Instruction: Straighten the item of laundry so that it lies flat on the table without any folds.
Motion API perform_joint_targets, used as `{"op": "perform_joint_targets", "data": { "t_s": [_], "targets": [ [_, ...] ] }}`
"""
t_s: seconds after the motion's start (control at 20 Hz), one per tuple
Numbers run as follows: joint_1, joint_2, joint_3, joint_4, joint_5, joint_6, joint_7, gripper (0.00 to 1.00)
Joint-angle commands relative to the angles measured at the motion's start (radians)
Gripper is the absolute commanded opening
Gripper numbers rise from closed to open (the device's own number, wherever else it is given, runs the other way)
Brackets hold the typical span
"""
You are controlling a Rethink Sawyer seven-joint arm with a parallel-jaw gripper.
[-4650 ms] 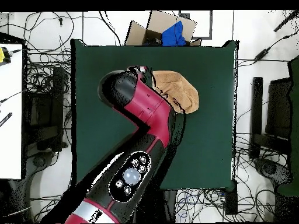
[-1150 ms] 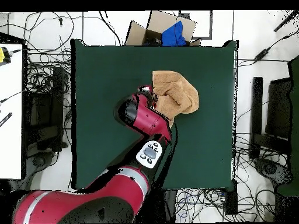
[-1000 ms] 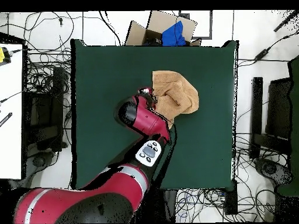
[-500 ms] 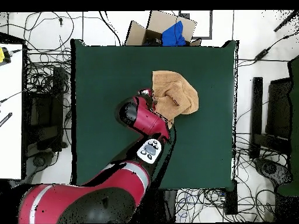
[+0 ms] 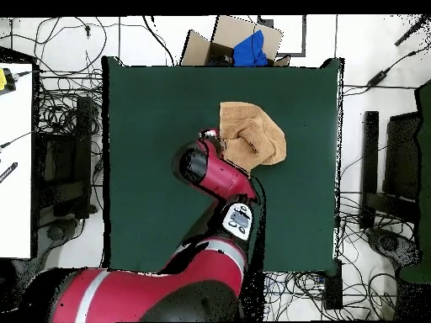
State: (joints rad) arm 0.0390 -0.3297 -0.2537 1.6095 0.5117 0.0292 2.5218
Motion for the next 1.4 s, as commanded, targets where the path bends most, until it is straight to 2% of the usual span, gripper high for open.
{"op": "perform_joint_targets", "data": {
  "t_s": [0.05,0.55,0.8,1.1,1.4],
  "targets": [
    [-0.057,-0.097,0.205,0.196,-0.132,0.159,-0.037,1.00],
    [-0.042,-0.136,0.198,0.259,-0.254,0.255,-0.030,1.00],
    [-0.028,-0.103,0.179,0.258,-0.315,0.200,-0.007,1.00],
    [-0.002,-0.057,0.150,0.204,-0.332,0.121,0.061,1.00],
    [-0.026,-0.092,0.166,0.252,-0.349,0.074,0.085,1.00]
  ]
}}
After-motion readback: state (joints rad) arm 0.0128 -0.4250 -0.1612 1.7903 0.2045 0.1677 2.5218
